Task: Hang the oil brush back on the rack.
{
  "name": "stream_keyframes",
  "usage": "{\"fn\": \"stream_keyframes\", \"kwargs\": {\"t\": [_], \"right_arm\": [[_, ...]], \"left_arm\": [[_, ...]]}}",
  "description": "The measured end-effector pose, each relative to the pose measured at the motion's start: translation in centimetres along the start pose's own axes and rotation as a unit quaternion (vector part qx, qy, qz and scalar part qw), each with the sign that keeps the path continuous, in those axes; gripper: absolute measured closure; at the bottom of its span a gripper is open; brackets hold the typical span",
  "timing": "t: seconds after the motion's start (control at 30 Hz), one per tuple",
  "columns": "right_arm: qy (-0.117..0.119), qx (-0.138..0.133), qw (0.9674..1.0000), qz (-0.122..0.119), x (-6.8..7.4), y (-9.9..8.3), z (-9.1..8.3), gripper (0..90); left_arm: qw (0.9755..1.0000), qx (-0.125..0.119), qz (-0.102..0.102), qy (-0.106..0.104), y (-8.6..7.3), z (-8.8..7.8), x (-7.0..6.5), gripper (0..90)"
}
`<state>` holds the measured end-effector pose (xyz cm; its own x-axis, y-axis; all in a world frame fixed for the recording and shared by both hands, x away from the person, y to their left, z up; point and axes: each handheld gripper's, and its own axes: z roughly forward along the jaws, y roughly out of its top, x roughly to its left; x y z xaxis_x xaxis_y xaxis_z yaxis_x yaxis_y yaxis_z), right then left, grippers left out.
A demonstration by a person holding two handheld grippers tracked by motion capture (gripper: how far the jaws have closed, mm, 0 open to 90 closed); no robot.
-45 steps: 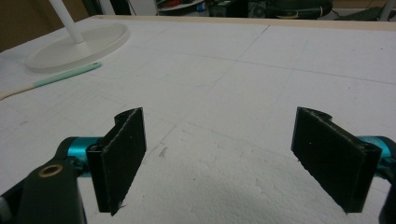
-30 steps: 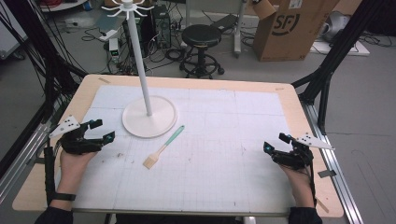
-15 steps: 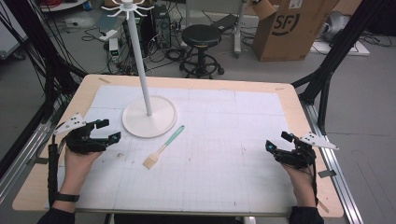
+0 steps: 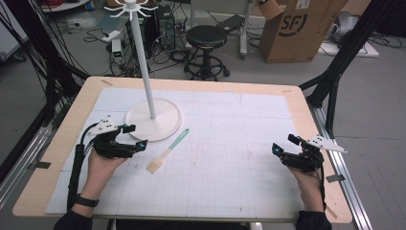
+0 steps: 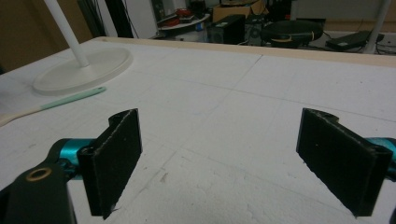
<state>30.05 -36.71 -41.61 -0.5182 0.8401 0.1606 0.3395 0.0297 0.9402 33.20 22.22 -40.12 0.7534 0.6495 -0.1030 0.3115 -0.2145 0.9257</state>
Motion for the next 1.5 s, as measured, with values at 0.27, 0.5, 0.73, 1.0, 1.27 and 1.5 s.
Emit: {"fn": "stream_keyframes", "kwargs": {"t": [0.27,0.5,0.73,1.0,1.27,1.5], "right_arm": [[0.002,0.000,1.0000,-0.001,0.0,0.0,0.0,13.3],[0.004,0.001,1.0000,0.001,0.0,0.0,0.0,13.3],[0.005,0.001,1.0000,0.001,-0.1,0.0,0.0,13.3],[0.006,0.003,1.0000,0.004,-0.1,0.0,0.0,13.4],[0.006,0.002,1.0000,0.004,-0.1,-0.1,0.1,13.3],[0.006,0.003,1.0000,0.006,-0.2,-0.1,0.1,13.4]], "left_arm": [[0.9992,0.036,0.008,-0.015,-0.2,3.1,-1.5,19.5],[0.9979,0.062,0.005,-0.018,-0.6,5.0,-2.2,22.3],[0.9964,0.082,0.007,-0.016,-1.1,6.5,-2.9,24.3],[0.9941,0.108,0.009,-0.007,-1.6,7.5,-3.2,35.1],[0.9903,0.137,0.019,0.013,-2.1,8.2,-3.7,50.7],[0.9876,0.148,0.040,0.033,-2.2,8.4,-4.4,62.3]]}}
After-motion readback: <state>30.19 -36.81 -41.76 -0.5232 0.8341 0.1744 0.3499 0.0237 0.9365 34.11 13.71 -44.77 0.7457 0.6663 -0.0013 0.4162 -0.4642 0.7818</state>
